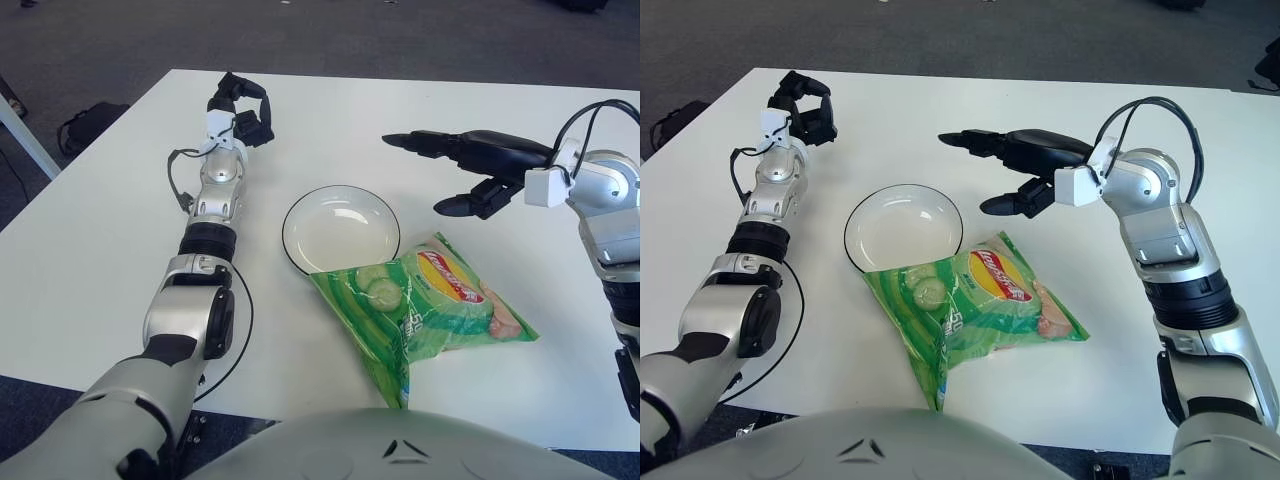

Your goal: Put the snack into the plate.

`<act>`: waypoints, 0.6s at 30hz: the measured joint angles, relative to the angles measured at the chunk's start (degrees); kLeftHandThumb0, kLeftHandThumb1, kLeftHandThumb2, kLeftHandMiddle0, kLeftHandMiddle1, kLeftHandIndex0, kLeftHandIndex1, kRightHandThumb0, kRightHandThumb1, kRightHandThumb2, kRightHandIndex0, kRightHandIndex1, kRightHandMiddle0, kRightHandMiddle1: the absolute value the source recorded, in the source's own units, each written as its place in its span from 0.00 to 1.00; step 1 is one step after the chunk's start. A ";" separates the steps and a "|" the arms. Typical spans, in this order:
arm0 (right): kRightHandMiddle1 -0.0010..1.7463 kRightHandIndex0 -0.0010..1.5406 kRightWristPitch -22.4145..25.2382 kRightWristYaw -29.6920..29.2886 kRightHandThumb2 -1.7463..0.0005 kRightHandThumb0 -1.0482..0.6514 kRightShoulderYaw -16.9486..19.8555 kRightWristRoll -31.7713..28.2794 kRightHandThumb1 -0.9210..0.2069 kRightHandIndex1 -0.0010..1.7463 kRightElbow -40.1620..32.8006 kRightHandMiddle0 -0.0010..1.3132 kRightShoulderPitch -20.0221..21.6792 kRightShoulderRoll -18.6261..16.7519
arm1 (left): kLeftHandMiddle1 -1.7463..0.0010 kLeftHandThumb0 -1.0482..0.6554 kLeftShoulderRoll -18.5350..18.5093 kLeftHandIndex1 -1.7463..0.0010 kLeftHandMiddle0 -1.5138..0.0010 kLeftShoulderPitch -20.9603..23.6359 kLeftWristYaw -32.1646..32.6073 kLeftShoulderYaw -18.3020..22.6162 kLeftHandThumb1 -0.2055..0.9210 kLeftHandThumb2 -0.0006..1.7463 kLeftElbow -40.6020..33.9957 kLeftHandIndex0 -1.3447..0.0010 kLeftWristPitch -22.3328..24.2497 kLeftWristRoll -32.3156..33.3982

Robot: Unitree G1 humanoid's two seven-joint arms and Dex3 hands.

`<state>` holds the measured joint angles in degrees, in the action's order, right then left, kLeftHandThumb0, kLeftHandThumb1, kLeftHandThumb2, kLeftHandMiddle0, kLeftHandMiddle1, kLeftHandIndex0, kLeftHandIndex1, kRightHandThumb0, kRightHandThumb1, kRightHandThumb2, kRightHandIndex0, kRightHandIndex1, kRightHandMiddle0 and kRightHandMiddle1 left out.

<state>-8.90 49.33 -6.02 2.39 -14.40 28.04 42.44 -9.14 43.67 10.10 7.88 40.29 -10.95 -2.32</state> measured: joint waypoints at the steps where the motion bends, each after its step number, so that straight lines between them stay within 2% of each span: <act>1: 0.14 0.14 -0.07 0.87 0.61 0.05 0.00 -1.37 0.00 0.04 0.03 0.00 0.00 0.00 | 0.00 0.36 -0.01 0.00 0.19 0.09 0.03 0.00 0.61 0.63 0.07 0.64 0.00 -0.01; 7: 0.18 0.14 0.37 7.67 0.63 0.08 -0.52 -9.11 0.00 0.05 1.26 0.00 0.30 -0.06 | 0.00 0.36 -0.15 0.00 0.18 0.57 0.04 0.08 0.59 0.65 0.47 0.62 0.00 -0.02; 13: 0.23 0.14 0.39 13.00 0.63 0.08 -1.12 -15.21 0.00 0.05 4.94 0.00 0.72 -1.78 | 0.00 0.36 -0.17 0.00 0.18 0.63 0.04 0.13 0.59 0.65 0.56 0.63 0.00 -0.01; 16: 0.24 0.15 -0.62 14.22 0.62 0.07 -1.23 -15.82 0.00 0.05 5.74 0.00 0.72 -2.22 | 0.00 0.36 -0.17 0.00 0.19 0.63 0.04 0.14 0.60 0.64 0.55 0.63 0.00 0.01; 18: 0.25 0.15 -3.21 14.27 0.62 0.06 -1.14 -14.74 0.00 0.05 5.97 0.00 0.70 -2.15 | 0.00 0.36 -0.18 0.00 0.19 0.63 0.03 0.15 0.61 0.64 0.54 0.64 0.01 0.02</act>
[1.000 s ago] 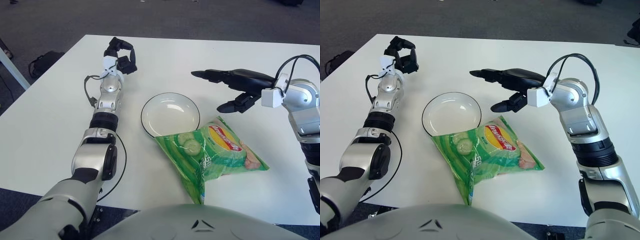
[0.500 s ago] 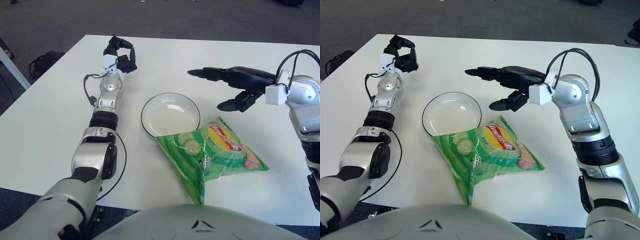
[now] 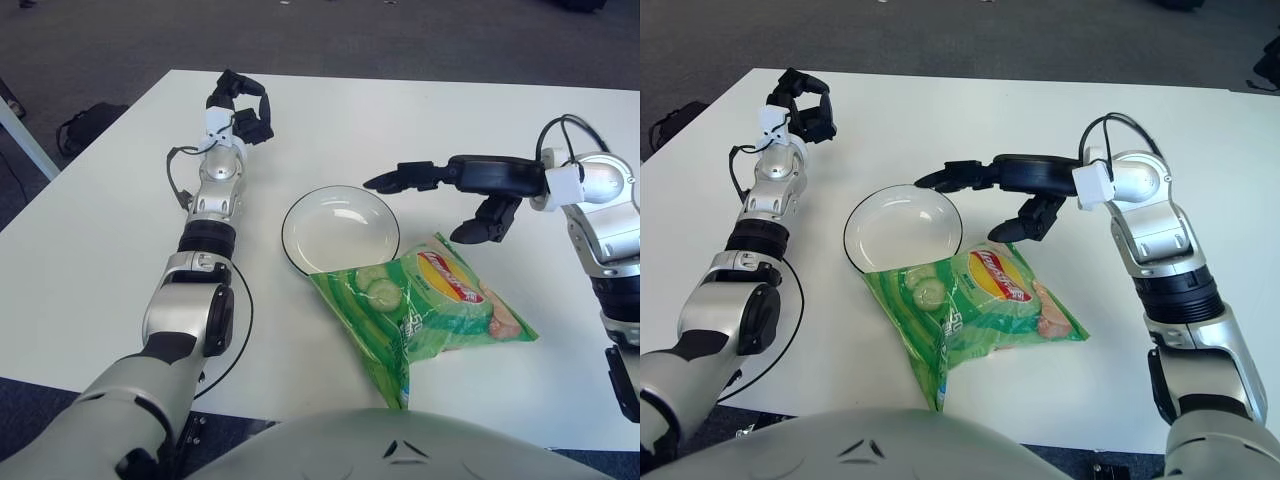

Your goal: Put the snack into the plate.

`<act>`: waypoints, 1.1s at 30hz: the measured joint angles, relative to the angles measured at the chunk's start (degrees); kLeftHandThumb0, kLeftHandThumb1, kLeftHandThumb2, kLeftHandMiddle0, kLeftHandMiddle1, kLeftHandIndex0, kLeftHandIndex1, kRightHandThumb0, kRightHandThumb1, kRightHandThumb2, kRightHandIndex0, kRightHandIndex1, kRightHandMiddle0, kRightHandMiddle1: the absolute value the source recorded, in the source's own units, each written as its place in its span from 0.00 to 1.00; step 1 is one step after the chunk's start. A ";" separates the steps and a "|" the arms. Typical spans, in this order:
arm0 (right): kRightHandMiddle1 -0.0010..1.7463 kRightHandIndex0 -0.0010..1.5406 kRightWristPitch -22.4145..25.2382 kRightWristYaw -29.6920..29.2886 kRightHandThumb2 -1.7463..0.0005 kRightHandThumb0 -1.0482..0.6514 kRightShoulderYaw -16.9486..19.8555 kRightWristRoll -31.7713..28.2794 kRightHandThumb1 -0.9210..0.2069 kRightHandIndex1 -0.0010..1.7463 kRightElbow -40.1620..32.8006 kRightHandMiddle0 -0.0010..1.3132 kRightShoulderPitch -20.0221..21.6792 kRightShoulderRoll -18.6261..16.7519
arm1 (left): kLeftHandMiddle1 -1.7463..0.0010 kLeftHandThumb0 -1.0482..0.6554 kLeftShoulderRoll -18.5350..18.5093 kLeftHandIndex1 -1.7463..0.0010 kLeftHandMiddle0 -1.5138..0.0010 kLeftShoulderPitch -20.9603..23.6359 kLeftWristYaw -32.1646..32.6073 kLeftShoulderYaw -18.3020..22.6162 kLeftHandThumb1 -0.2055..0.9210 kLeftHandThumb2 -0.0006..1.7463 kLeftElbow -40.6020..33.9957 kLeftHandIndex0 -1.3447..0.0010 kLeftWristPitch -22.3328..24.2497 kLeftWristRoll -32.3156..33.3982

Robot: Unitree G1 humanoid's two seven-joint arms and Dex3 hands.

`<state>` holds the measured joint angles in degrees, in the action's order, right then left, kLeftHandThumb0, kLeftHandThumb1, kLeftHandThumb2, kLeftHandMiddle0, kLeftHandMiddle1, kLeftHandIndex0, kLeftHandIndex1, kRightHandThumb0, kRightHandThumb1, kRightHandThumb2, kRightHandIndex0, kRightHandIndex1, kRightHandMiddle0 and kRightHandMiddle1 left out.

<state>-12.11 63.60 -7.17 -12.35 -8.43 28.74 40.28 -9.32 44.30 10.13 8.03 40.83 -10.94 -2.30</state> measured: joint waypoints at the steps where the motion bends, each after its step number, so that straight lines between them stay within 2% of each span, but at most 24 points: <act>1: 0.25 0.15 -1.44 -0.01 0.61 0.06 0.09 0.41 0.00 0.05 0.11 0.00 0.00 0.04 | 0.00 0.36 -0.01 0.00 0.19 0.00 0.00 0.02 0.61 0.63 0.00 0.64 0.00 0.01; 14: 0.20 0.16 -17.09 2.36 0.62 0.07 0.40 1.60 0.00 0.06 5.08 0.00 0.91 0.36 | 0.00 0.37 -0.10 0.00 0.20 0.00 -0.04 0.24 0.64 0.61 -0.10 0.66 0.04 0.29; 21: 0.22 0.16 -22.70 2.33 0.62 0.06 0.39 1.50 0.00 0.07 6.60 0.00 0.76 0.08 | 0.00 0.37 -0.09 0.00 0.20 0.00 -0.03 0.27 0.63 0.62 -0.40 0.65 0.39 0.29; 26: 0.23 0.19 -23.77 2.97 0.62 0.05 -0.40 -0.98 0.00 0.08 6.74 0.00 0.26 -0.63 | 0.00 0.37 -0.06 0.00 0.19 0.00 -0.03 0.33 0.64 0.61 -0.83 0.65 0.56 0.29; 33: 0.22 0.18 -20.10 6.94 0.58 0.03 -1.59 -3.40 0.00 0.09 5.51 0.00 -0.03 1.33 | 0.00 0.36 -0.05 0.00 0.19 -0.01 -0.01 0.46 0.62 0.63 -1.94 0.65 0.85 0.27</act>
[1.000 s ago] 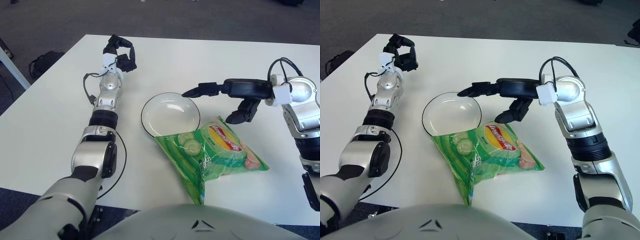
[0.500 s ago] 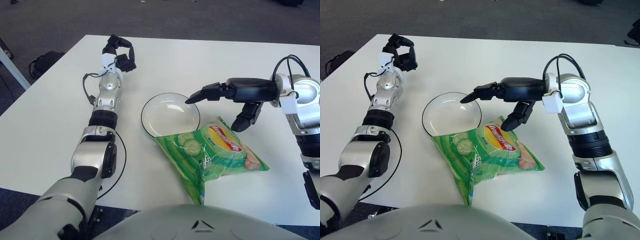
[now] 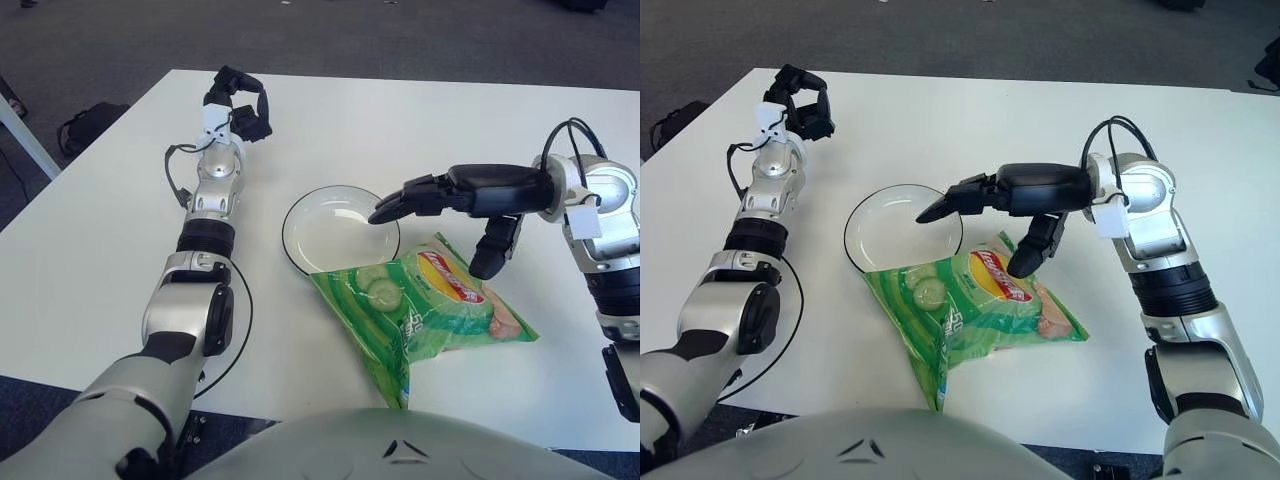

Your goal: Put the snack into the plate.

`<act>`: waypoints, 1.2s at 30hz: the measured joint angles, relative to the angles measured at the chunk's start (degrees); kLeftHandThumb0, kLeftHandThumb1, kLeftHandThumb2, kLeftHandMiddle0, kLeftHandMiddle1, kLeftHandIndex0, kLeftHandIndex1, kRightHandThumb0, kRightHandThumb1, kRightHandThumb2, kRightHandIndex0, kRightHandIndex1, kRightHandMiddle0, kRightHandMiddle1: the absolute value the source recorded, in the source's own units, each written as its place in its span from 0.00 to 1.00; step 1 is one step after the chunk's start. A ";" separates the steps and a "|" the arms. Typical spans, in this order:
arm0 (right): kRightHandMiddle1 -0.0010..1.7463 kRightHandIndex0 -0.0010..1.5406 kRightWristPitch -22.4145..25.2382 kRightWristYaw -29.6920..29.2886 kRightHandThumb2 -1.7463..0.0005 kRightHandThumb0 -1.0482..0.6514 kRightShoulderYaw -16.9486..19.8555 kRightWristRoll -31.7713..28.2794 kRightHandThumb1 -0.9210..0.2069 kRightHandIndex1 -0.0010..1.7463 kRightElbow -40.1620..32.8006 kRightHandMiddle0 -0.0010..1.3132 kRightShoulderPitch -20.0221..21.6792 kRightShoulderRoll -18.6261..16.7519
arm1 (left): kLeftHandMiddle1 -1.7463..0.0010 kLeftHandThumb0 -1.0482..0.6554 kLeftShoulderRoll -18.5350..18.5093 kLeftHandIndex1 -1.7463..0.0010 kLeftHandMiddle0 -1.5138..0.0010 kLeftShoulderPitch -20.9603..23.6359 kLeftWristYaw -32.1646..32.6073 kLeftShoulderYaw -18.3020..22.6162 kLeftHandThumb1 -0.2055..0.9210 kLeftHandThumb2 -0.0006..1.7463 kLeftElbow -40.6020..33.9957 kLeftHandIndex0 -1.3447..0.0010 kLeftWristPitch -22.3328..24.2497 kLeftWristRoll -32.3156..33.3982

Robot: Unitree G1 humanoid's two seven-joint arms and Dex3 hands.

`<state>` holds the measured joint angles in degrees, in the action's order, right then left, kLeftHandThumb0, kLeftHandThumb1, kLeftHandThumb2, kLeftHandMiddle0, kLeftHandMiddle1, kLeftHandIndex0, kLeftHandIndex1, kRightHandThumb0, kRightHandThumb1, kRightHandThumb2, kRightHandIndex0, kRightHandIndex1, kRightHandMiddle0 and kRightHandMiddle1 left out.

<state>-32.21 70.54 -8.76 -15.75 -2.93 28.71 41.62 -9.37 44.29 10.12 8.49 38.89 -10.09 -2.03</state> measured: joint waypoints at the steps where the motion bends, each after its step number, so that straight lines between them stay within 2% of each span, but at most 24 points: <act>1: 0.22 0.18 0.42 0.33 0.58 0.03 0.00 -0.05 0.00 0.09 -0.23 0.00 -0.10 0.46 | 0.00 0.36 -0.01 0.00 0.19 0.00 0.02 0.04 0.62 0.63 -0.19 0.64 0.13 -0.03; 10: 0.17 0.14 2.01 1.52 0.56 0.05 -0.15 -0.52 0.00 0.08 -2.84 0.00 -0.89 2.16 | 0.00 0.35 -0.02 0.00 0.19 -0.06 0.14 0.13 0.56 0.67 -1.43 0.61 0.71 -0.21; 18: 0.17 0.11 2.30 2.02 0.62 0.08 -0.46 1.56 0.00 0.07 -4.04 0.00 -1.57 3.76 | 0.00 0.35 -0.02 0.00 0.20 -0.17 0.17 0.20 0.57 0.67 -2.25 0.61 1.53 -0.23; 26: 0.15 0.10 -1.24 2.19 0.64 0.09 -1.08 3.82 0.00 0.06 -4.02 0.00 -2.60 4.51 | 0.00 0.36 -0.08 0.00 0.21 -0.56 0.17 0.30 0.59 0.65 -2.87 0.62 1.89 -0.23; 36: 0.15 0.14 -10.74 1.54 0.67 0.11 -1.66 5.15 0.00 0.07 0.24 0.00 -2.58 4.05 | 0.00 0.36 -0.08 0.00 0.22 -0.82 0.17 0.36 0.60 0.65 -3.18 0.63 2.67 -0.20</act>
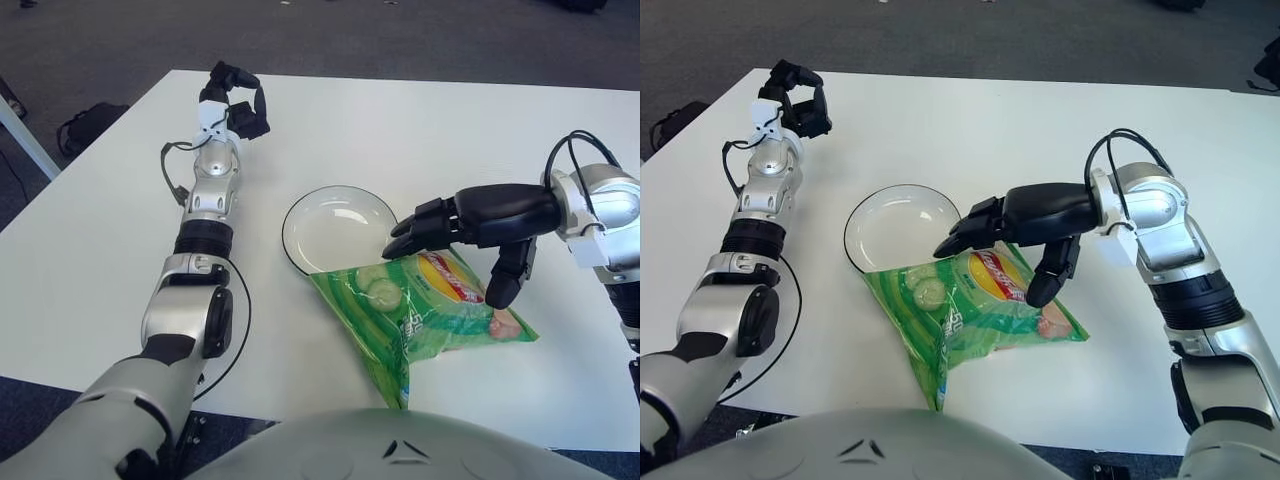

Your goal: Put the snack into the plate.

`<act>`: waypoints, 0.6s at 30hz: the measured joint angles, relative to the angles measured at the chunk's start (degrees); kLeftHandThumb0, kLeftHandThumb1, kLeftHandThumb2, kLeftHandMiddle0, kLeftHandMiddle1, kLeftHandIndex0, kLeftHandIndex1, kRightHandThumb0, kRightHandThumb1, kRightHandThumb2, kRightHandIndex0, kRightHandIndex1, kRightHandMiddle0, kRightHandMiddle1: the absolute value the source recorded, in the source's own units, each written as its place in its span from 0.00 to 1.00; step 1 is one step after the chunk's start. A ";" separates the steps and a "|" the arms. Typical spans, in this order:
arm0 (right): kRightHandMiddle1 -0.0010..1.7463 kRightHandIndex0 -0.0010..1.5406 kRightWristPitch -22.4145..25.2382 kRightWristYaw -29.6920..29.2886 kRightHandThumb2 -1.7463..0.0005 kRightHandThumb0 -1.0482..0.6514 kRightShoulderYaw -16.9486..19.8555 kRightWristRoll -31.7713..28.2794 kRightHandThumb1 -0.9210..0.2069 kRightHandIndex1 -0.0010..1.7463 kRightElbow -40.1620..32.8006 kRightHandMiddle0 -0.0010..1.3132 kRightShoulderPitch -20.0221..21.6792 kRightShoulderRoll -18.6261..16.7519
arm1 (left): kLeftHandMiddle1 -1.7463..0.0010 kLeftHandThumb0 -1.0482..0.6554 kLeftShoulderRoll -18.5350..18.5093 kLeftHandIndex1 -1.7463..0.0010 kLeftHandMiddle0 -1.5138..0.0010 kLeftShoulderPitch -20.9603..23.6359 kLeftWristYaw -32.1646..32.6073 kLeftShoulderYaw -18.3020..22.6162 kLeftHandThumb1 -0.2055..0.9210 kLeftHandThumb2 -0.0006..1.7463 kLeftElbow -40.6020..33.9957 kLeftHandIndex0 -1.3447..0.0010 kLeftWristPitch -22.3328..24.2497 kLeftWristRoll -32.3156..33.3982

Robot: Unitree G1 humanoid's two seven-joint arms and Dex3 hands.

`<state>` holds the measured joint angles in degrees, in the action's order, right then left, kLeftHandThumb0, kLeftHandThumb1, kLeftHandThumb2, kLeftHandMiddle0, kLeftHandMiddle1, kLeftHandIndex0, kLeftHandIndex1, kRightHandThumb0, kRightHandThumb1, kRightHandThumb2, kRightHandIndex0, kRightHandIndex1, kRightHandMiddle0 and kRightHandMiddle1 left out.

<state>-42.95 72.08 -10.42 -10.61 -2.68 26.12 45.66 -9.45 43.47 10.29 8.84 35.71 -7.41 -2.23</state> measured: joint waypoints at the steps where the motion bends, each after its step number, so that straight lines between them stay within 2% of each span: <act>1: 0.15 0.14 -0.72 -0.21 0.67 0.11 -0.03 0.14 0.00 0.07 0.38 0.00 0.00 -0.04 | 0.00 0.36 0.00 0.00 0.22 -0.01 0.00 0.03 0.60 0.65 0.00 0.63 0.02 0.03; 7: 0.22 0.20 -3.75 -1.59 0.71 0.15 -0.16 0.69 0.00 0.10 1.85 0.00 0.01 -0.06 | 0.00 0.36 -0.06 0.00 0.23 -0.02 -0.03 0.28 0.61 0.64 0.00 0.64 0.04 0.29; 10: 0.32 0.19 -4.94 -2.50 0.71 0.20 -0.27 1.09 0.06 0.24 2.22 0.00 0.00 -0.10 | 0.00 0.36 -0.11 0.00 0.24 -0.02 -0.03 0.34 0.61 0.63 0.00 0.64 0.06 0.35; 14: 0.48 0.16 -6.28 -4.83 0.60 0.26 -0.25 2.58 0.23 0.48 2.87 0.00 -0.04 -0.54 | 0.00 0.36 -0.12 0.00 0.24 -0.04 0.00 0.35 0.62 0.63 -0.06 0.65 0.30 0.32; 18: 0.63 0.12 -6.78 -8.26 0.53 0.30 0.23 5.45 0.33 0.71 2.93 0.00 -0.55 -1.00 | 0.00 0.37 -0.12 0.00 0.25 -0.13 0.09 0.38 0.63 0.62 -0.40 0.65 0.54 0.25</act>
<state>-49.74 63.82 -10.19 -5.16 0.25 25.57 44.66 -9.57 43.33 10.38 9.22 35.31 -6.87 -1.99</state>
